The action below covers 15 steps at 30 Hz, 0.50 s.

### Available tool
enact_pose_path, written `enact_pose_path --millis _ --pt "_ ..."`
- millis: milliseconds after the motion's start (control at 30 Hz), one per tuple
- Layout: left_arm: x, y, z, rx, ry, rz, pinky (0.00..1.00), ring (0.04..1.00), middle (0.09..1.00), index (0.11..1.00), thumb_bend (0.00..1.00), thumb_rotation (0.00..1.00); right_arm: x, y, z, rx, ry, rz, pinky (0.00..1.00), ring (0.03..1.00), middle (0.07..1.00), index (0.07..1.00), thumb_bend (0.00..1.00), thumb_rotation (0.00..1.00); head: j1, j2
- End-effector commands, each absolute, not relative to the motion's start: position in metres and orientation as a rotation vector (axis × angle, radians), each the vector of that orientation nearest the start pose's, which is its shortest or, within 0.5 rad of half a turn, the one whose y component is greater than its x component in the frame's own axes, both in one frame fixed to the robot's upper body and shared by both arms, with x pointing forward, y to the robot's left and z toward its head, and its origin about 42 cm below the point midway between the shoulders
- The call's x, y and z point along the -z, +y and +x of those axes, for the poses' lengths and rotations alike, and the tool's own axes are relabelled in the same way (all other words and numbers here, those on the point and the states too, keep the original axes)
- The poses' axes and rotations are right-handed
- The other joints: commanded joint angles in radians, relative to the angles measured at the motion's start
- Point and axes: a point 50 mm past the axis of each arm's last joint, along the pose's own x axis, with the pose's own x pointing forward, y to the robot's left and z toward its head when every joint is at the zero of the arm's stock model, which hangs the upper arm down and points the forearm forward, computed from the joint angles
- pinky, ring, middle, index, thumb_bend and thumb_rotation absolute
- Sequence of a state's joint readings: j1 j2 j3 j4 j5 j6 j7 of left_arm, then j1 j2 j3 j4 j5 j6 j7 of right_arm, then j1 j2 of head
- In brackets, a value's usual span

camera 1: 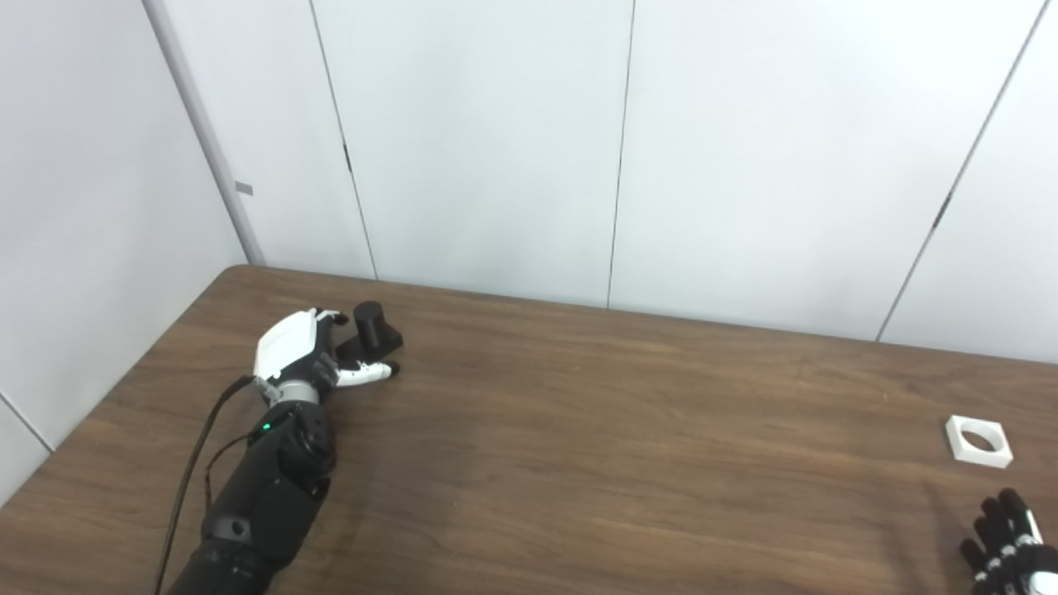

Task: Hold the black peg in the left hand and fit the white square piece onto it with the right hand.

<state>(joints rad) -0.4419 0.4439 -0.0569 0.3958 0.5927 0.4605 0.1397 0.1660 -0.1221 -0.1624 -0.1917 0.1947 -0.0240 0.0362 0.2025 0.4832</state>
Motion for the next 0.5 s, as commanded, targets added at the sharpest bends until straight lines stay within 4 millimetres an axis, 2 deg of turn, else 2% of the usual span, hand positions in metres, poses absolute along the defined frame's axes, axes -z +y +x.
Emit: enact_pose_path --millis 0,467 --pt "-0.1955 0.3910 0.4292 -0.463 0.232 1.082 1.00 1.000 0.964 0.842 0.85 0.40 -0.1139 -0.2948 0.2232 0.146 -0.078 0.050 1.00 1.000 0.986 0.981 0.33 1.00 -0.002 -0.002" --pt "-0.1972 0.3854 0.4327 -0.446 0.229 1.082 1.00 0.983 0.941 0.760 0.85 0.39 -0.1163 -0.2930 0.2213 0.154 -0.082 0.058 1.00 0.995 0.973 0.968 0.36 1.00 -0.008 0.001"
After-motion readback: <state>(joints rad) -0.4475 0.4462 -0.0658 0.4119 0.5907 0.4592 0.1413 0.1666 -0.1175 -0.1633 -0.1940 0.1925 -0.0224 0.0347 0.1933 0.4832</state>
